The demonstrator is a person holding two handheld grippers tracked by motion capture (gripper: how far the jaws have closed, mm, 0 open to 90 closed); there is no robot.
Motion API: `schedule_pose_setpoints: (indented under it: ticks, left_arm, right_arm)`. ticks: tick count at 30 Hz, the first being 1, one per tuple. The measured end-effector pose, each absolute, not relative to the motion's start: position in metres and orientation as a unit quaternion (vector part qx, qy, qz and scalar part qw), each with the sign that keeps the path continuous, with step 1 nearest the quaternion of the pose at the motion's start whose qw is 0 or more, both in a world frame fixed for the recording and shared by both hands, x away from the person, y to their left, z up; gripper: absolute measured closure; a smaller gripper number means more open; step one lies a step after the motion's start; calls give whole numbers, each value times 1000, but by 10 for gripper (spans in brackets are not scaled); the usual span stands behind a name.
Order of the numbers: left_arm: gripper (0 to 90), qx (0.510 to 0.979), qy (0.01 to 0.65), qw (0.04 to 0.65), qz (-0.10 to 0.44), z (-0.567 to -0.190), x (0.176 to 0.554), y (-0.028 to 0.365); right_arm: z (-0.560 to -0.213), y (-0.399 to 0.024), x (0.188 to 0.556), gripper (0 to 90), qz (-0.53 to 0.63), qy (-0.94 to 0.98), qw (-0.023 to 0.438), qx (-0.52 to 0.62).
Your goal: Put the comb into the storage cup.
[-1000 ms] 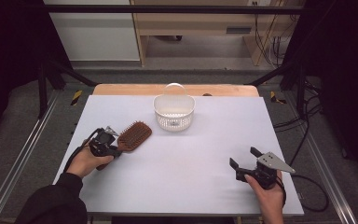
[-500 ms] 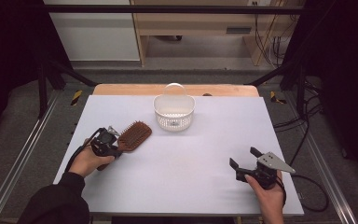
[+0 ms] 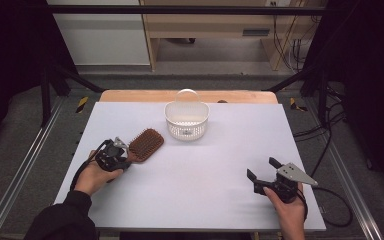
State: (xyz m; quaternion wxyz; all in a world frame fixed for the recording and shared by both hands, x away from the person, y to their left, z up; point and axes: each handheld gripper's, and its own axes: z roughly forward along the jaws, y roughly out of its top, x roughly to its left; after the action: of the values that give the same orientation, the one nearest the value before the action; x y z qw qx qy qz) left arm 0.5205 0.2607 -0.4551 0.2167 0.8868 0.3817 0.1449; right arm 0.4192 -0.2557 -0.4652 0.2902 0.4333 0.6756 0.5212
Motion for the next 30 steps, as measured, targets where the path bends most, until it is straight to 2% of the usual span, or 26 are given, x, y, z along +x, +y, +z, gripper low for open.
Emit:
schedule_pose_setpoints:
  ticks: [14, 19, 30]
  left_arm:
    - [721, 856, 356, 310, 211, -438, 491, 262]
    - [721, 849, 349, 332, 217, -438, 482, 259]
    - [721, 831, 310, 393, 244, -433, 455, 232]
  right_arm:
    - [-466, -254, 420, 67, 522, 678, 288, 431]
    - [-467, -253, 420, 66, 522, 679, 286, 430]
    - [-469, -249, 421, 63, 525, 684, 275, 425]
